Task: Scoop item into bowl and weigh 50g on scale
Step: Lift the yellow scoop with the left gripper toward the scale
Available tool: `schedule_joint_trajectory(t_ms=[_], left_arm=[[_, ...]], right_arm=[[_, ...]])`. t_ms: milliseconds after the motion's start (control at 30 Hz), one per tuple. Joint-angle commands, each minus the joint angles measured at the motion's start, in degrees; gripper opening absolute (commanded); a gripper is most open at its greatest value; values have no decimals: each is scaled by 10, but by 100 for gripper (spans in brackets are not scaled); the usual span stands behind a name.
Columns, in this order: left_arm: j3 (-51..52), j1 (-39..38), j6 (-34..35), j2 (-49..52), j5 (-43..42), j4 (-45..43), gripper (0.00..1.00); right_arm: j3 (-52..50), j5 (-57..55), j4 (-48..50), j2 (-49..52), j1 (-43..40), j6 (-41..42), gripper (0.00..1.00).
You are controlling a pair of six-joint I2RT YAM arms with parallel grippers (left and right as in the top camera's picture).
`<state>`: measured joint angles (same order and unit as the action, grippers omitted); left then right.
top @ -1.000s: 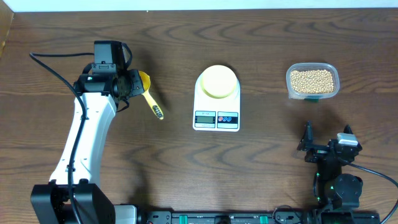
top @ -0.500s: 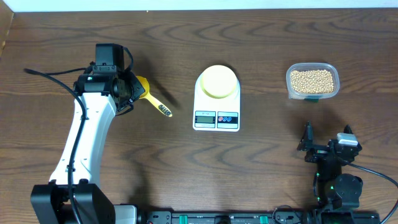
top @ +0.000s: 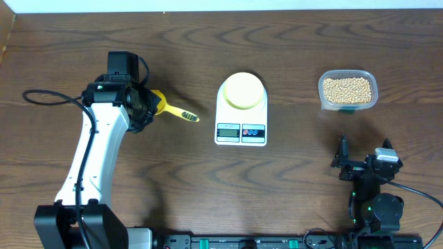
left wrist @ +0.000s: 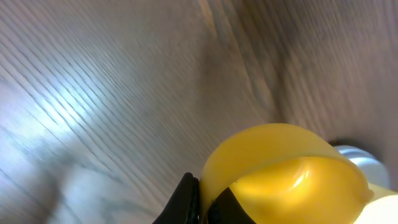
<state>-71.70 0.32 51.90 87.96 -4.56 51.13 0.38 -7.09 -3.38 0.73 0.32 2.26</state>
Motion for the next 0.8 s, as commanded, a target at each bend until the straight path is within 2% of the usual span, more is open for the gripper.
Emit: schedule_joint_trajectory(t_ms=[0, 367, 500, 667, 767], left_arm=[[-5, 2, 71, -7, -51, 3, 8], [-5, 2, 82, -8, -72, 10, 8], [-5, 1, 82, -7, -105, 18, 8], [-5, 1, 84, -7, -115, 17, 8], [-5, 1, 84, -7, -115, 18, 8]], right_arm=[[-1, 1, -2, -3, 5, -6, 99], [-1, 4, -1, -3, 5, -6, 99], [-1, 29, 10, -3, 5, -1, 99], [-1, 132, 54, -3, 5, 99, 99], [1, 163, 87, -3, 5, 206, 99]])
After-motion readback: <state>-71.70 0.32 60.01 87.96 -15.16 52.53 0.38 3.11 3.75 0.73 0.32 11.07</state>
